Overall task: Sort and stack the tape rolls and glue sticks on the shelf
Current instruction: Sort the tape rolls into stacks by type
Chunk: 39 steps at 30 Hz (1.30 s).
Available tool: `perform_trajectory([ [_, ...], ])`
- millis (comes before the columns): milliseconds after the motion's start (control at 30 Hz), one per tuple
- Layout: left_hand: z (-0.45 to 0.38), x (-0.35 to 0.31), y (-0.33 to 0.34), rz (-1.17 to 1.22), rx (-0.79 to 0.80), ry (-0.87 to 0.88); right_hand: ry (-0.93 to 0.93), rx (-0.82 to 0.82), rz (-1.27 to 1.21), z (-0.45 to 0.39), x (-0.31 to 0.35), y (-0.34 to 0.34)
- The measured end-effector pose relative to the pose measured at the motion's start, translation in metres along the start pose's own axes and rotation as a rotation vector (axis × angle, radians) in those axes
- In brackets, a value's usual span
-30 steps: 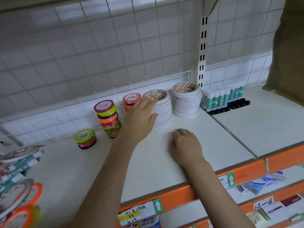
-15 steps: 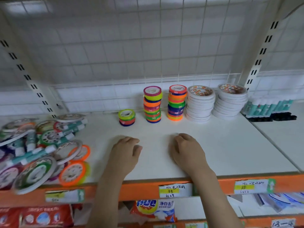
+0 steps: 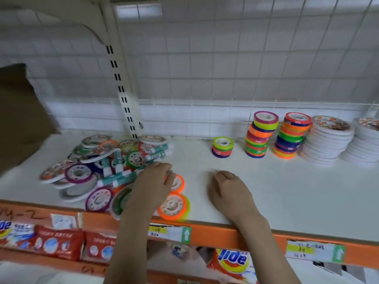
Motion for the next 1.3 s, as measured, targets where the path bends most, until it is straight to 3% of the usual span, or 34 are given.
perform_trajectory([
  [333,-0.041,0.054,-0.044,-0.079,-0.027,-0.028,0.069,-0.008,-0.016,-0.028,0.041,0.015],
  [633,-0.079,0.061,-0.037,-0.223,0.174,-0.050,0.149,-0.010,-0.002,-0.037,0.040,0.007],
  [900,-0.086,0.071,-0.029,-0.226,0.249,-0.085,0.094,0.043,0.050,-0.067,0.043,0.000],
  [1300,-0.058,0.073,-0.058,-0.177,0.110,-0.116,-0.041,0.256,0.208,-0.167,0.066,-0.005],
])
Point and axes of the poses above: each hand's wrist, its own z-axis away from the middle knuckle, its own y-axis out of the palm, x = y × z, the point moved 1 cm from there along -z, towards the middle knuckle, and after that the axes turned 13 degrees about x, right-handed, at the moved point
